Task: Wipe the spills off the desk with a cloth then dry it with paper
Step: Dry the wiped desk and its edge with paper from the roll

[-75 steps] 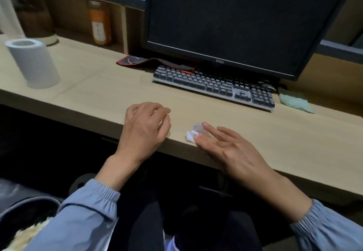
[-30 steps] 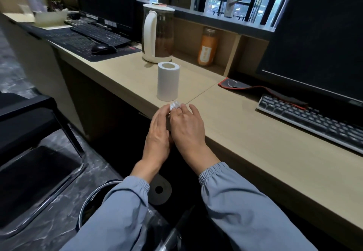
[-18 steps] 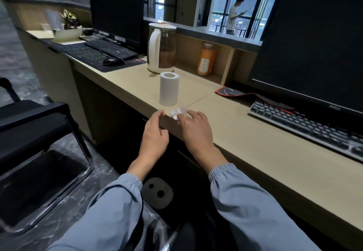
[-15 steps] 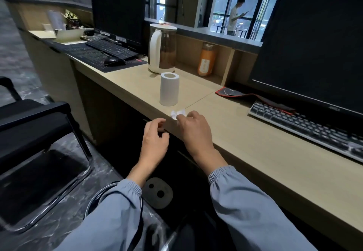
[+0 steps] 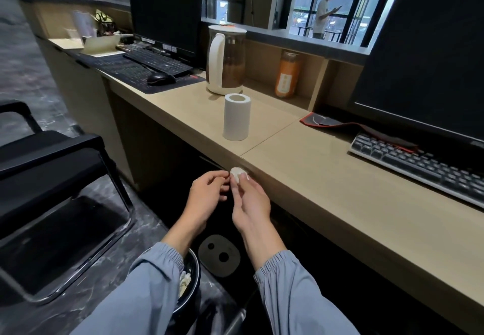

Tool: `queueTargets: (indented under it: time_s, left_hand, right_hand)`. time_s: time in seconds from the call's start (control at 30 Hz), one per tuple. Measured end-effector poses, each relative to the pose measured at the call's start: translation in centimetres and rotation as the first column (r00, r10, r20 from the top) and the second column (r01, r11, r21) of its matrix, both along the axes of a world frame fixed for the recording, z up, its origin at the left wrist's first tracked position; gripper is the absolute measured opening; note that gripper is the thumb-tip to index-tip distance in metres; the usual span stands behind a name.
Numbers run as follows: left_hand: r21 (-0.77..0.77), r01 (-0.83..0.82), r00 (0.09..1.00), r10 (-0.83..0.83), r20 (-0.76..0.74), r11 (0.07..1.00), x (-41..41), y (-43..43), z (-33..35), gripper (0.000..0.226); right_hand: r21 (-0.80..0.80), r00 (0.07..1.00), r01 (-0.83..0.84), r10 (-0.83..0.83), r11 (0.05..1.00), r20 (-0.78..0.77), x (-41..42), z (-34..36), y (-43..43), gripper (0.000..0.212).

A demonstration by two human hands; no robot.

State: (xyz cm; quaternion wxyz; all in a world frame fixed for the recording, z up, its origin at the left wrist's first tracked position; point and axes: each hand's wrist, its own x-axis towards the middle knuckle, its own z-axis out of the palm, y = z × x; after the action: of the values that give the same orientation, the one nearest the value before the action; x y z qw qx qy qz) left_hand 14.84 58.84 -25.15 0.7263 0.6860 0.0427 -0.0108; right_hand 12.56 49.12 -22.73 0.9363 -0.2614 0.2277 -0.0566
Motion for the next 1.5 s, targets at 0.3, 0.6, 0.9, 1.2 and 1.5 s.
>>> queueTargets:
  time_s: [0.3,0.6,0.9,1.2,1.5]
  left_hand:
    - [-0.150,0.076,0.997,-0.080,-0.021,0.986,0.8,-1.0,1.6,0.025]
    - [-0.284,0.029,1.000,-0.030,0.004,0.958,0.1,-2.5,1.7,0.019]
    - [-0.336,0.135,0.981,-0.174,-0.088,0.932,-1.3,-4.6,1.1,0.020]
    - [-0.120,0.229,0.973,-0.230,0.004,0.966,-5.7,-9.3,2.4,0.009]
    - [0.289,0.215,0.931,-0.285,0.227,0.933,-11.4,-14.6,4.0,0.006]
  right_hand:
    - [0.164,0.988,-0.105,0.085,0.981,0.129,1.6,-0.9,-0.9,0.027]
    - [0.202,0.998,-0.029,0.018,0.979,0.055,0.5,0.8,-1.8,0.021]
    - [0.106,0.999,0.010,-0.013,0.994,0.030,-2.8,0.3,-4.9,0.021]
    - [0.041,0.997,0.063,-0.064,0.997,0.033,-8.6,-0.6,-10.5,0.020]
    - [-0.077,0.984,0.179,-0.178,0.981,0.015,-15.0,-0.9,-15.2,0.025]
